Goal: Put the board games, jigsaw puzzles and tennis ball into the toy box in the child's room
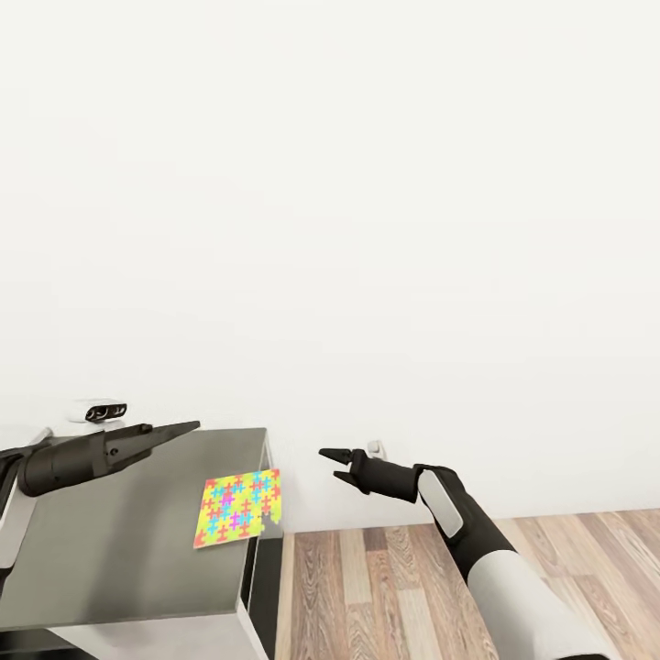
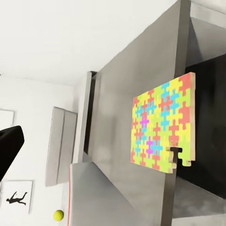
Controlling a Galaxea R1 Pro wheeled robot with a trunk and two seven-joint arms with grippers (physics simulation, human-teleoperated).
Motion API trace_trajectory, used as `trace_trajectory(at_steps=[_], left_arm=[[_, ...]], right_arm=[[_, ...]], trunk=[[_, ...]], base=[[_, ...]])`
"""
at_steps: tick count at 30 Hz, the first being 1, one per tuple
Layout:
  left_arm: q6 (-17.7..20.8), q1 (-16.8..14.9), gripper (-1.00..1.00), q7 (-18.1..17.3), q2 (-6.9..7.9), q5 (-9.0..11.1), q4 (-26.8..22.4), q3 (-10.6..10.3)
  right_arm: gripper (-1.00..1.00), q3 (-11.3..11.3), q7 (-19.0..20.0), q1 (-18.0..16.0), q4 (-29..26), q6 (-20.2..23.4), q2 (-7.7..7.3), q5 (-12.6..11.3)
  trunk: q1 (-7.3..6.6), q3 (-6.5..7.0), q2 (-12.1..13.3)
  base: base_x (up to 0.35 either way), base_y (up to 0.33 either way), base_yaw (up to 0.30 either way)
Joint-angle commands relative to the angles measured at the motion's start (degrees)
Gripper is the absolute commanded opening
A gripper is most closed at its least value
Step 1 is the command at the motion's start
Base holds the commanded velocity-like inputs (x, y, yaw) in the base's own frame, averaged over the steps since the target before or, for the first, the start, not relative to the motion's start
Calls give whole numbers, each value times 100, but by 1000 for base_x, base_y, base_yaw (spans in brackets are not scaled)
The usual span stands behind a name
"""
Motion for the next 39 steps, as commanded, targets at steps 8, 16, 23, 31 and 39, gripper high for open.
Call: trace_trajectory(at_steps=[8, 16, 23, 31, 39], left_arm=[[60, -3, 100, -23, -5, -13, -1, -12], [61, -3, 100, -23, -1, -15, 7, -2], [52, -3, 100, -23, -8, -56, 8, -14], [58, -3, 100, -23, -9, -66, 8, -15], [61, -3, 100, -23, -9, -66, 8, -23]], right_arm=[[100, -21, -75, 2, 48, 35, 15, -51], [100, -26, -323, -54, 643, 17, 60, -55], [100, -23, -396, -98, 814, 61, 35, -59], [100, -22, -398, -102, 828, 16, 26, -55], [100, -22, -404, -102, 832, -260, 4, -15]], trunk=[[1, -8, -4], [1, -61, -4], [1, -124, -4], [132, -305, -245], [308, -506, -566]], base=[[99, 102, 0], [19, 19, 48], [1, 1, 69], [0, 0, 68], [0, 0, 51]])
